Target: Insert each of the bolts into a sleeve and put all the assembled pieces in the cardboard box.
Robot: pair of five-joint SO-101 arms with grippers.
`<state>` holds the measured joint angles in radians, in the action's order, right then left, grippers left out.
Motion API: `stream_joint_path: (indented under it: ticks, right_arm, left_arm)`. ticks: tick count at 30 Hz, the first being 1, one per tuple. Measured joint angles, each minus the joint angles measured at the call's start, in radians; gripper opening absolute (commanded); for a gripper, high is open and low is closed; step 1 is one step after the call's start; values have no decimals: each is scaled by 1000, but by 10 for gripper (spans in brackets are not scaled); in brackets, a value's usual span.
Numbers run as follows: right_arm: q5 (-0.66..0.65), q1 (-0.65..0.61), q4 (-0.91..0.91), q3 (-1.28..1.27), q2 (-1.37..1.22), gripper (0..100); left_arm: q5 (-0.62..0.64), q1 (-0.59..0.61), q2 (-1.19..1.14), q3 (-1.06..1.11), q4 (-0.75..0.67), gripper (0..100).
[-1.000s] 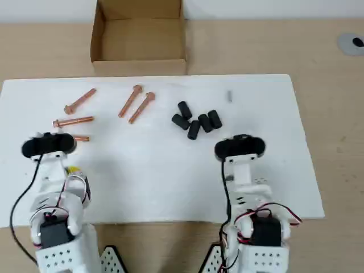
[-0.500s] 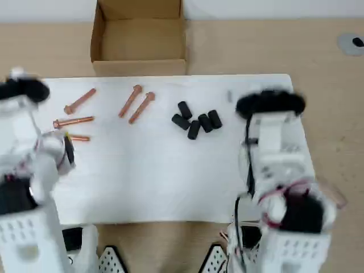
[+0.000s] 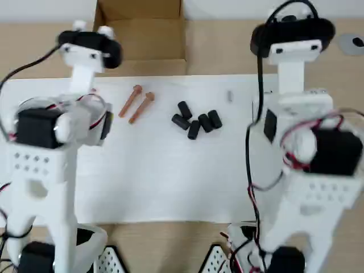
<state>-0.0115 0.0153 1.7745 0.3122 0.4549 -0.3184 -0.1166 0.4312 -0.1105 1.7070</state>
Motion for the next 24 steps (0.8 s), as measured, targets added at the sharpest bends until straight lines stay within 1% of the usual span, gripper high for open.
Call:
stream_joint_path:
  ticks: [7, 13, 18, 24]
  right_arm:
    - [-2, 100, 0, -58, -196, 12]
    - [-2, 176, -31, -64, -218, 12]
    - [-2, 184, -52, -66, -218, 12]
    - [-2, 184, -60, -66, -224, 12]
  left_arm:
    - [-64, -3, -215, -8, -130, 43]
    - [-87, -3, -405, -8, -210, 75]
    - [-87, 2, -548, -26, -269, 78]
    - [-87, 5, -690, -160, -284, 78]
